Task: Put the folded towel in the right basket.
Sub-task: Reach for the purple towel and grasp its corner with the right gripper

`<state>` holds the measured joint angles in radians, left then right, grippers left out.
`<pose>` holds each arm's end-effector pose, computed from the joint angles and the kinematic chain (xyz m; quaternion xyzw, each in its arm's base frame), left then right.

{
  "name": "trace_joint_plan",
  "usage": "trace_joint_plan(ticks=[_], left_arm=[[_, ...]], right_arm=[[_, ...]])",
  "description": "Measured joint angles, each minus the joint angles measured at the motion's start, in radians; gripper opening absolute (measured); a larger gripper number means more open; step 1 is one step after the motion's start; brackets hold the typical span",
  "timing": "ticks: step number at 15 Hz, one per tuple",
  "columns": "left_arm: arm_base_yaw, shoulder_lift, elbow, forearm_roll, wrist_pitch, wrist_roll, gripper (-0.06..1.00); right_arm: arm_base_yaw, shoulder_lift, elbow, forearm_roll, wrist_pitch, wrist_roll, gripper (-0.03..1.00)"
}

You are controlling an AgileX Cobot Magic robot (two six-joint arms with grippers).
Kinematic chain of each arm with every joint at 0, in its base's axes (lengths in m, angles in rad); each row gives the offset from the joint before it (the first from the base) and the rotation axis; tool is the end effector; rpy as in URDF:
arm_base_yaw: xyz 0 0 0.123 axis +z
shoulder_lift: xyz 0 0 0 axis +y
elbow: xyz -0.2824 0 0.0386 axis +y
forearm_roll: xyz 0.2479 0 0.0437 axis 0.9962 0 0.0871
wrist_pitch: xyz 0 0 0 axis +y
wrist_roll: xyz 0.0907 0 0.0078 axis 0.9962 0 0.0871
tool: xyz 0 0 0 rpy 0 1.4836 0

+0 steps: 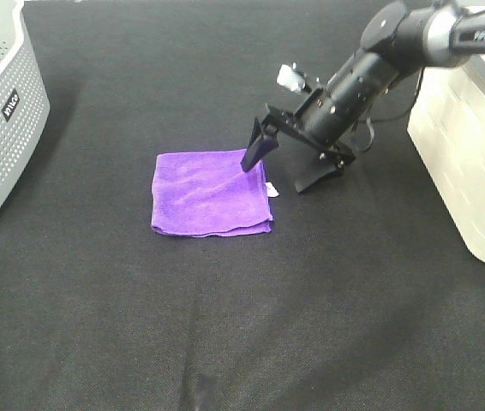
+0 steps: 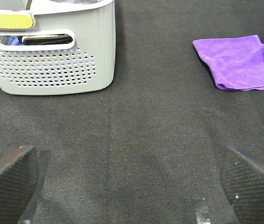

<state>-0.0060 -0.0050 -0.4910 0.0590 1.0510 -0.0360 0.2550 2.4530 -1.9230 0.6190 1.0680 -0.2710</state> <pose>-0.0042 0.0047 0.2756 -0.0137 0.8513 0.0185 0.5242 0.4627 0.1685 0.1075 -0.1136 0.9554 0.2709 0.0307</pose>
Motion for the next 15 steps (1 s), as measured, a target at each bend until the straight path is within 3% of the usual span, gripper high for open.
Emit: trace_joint_plan(ticks=[7, 15], left_arm=[[0.0, 0.0, 0.0, 0.0, 0.0, 0.0, 0.99], [0.0, 0.0, 0.0, 0.0, 0.0, 0.0, 0.99]], right_arm=[[0.01, 0.038, -0.023, 0.027, -0.014, -0.009, 0.97], [0.155, 0.095, -0.044, 0.091, -0.074, 0.009, 0.9]])
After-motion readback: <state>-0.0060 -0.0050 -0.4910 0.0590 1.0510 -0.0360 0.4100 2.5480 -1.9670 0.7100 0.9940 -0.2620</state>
